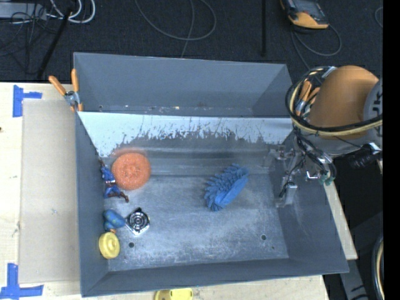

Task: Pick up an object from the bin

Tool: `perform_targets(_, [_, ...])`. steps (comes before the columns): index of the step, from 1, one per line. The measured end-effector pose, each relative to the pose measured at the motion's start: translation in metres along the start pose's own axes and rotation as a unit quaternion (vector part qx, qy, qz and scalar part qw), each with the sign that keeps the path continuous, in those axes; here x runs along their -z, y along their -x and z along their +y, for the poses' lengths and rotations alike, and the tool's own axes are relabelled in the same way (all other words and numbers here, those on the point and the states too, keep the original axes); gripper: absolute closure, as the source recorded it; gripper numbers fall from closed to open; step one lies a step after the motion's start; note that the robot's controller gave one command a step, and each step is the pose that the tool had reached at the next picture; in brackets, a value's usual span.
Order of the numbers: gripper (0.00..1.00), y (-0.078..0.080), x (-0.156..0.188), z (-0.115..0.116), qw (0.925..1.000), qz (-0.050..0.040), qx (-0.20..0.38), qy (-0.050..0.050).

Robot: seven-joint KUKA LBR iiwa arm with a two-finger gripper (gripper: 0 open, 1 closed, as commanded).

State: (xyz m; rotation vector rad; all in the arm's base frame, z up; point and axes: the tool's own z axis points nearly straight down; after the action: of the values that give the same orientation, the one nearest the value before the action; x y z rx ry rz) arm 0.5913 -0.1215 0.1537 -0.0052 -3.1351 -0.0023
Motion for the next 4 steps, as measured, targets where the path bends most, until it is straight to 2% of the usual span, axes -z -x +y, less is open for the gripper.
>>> perform_targets(1, [0.0, 0.001, 0.005, 0.0, 1.0, -0.0033, 0.001, -0.001])
perform_targets(2, [0.0, 0.015, -0.049, 0.026, 0.9997, -0.0069, 0.023, -0.002])
perform_targets(3, [0.0, 0.007, -0.07, 0.053, 0.9991, -0.0004, -0.042, 0.0])
perform_targets(4, [1.0, 0.023, -0.084, 0.069, 0.9984, -0.0045, 0.057, -0.001])
